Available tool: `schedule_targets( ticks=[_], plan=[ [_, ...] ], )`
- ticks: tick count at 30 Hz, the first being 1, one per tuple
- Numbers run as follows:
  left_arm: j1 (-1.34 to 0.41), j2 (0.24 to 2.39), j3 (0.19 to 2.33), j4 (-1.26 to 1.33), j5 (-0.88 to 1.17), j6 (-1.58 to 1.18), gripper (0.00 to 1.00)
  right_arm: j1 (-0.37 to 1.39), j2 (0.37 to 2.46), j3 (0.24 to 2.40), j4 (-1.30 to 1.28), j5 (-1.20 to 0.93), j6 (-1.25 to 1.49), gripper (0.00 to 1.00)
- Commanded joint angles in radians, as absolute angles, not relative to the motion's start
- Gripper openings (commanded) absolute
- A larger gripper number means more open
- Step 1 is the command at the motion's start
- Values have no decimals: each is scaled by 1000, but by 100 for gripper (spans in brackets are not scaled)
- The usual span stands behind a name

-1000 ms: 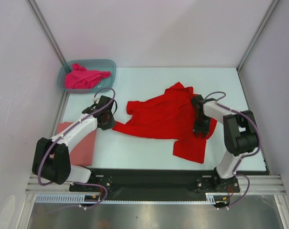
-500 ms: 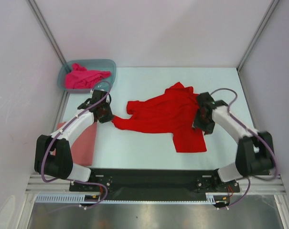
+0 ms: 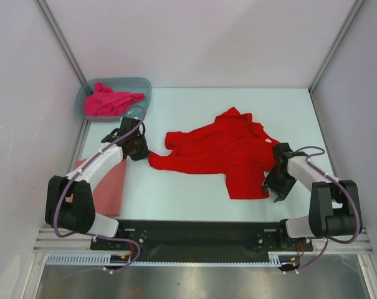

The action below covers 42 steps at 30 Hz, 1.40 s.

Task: Fold and stack the t-shirts
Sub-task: Flatten the tshirt out

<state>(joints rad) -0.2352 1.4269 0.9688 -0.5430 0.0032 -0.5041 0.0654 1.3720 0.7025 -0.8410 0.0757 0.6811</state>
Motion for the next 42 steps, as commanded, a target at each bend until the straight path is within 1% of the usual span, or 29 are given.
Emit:
schedule_targets(
  ticks=[1,7,13,15,17,18,19,22,25,26,29,30,32,33,37,42],
  plan=[
    [-233,1405,965,-515,37,-485,0,61,1405,699,-744,46,681,57],
    [-233,1394,953,-520,37,-483,0,63,1428,683,-710,43,686,51],
    [-233,1397,950,-522,41,-483,0,71,1440,667,-660,31,700,40],
    [-233,1393,948,-523,40,-482,0,69,1440,666,-652,43,692,30],
    [-233,1388,948,-525,40,-480,0,71,1433,669,-641,61,673,13],
    [-233,1382,948,-532,40,-480,1,69,1428,670,-643,78,670,3],
    [-233,1376,956,-538,32,-477,0,72,1414,693,-649,93,651,0],
    [-233,1351,985,-564,20,-465,1,75,1372,765,-713,175,640,0],
    [-233,1319,1046,-607,3,-446,0,75,1273,914,-749,235,621,0],
    [-233,1313,1066,-617,-26,-442,1,72,1258,1018,-758,245,618,0],
    [-233,1313,1167,-635,-8,-410,0,51,1272,1190,-798,284,604,0],
    [-233,1321,1201,-652,-8,-405,0,34,1285,1286,-795,291,589,0],
    [-233,1357,1323,-669,-8,-393,0,20,1302,1385,-766,293,571,0],
    [-233,1373,1412,-679,23,-384,0,8,1316,1475,-740,276,546,0],
    [-233,1417,1605,-683,29,-339,0,-87,1339,1691,-706,229,532,0],
    [-233,1430,1749,-603,89,-333,0,-137,1328,1877,-615,175,522,0]
  ],
)
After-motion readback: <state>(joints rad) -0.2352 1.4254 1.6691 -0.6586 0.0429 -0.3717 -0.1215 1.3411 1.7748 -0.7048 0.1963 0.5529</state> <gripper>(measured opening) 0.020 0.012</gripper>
